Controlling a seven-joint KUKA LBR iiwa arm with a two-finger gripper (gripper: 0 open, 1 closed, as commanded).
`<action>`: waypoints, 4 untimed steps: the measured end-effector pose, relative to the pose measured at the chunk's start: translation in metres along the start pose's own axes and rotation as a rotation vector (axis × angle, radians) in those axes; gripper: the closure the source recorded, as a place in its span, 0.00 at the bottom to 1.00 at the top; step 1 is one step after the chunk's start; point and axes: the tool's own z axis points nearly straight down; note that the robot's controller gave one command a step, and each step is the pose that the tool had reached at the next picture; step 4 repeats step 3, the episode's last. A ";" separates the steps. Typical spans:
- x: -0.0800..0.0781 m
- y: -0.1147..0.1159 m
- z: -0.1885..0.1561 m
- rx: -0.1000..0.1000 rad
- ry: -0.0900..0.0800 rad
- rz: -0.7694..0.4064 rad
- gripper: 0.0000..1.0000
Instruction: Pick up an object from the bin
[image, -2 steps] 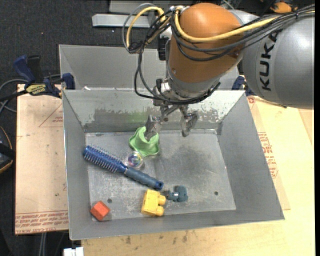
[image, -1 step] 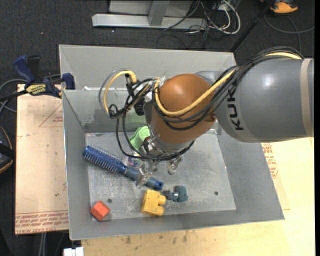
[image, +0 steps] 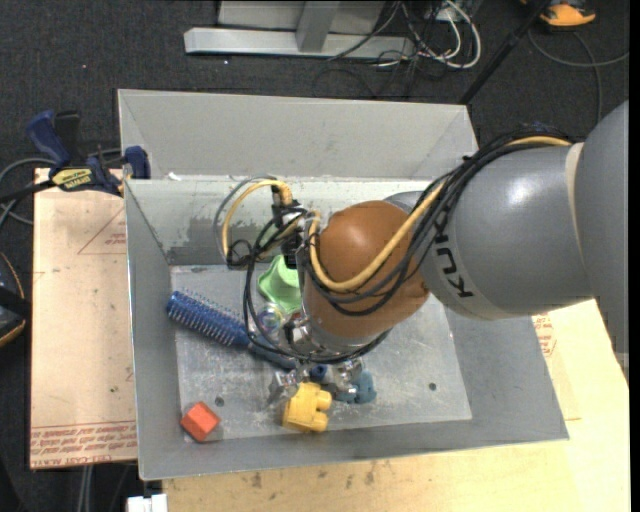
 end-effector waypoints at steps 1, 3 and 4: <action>0.000 -0.002 -0.002 0.007 0.000 -0.001 1.00; 0.034 -0.034 -0.105 0.009 0.000 -0.099 1.00; 0.034 -0.034 -0.105 0.009 0.000 -0.099 1.00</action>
Offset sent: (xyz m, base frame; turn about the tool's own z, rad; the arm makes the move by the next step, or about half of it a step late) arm 0.0000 0.0000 0.0000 0.0000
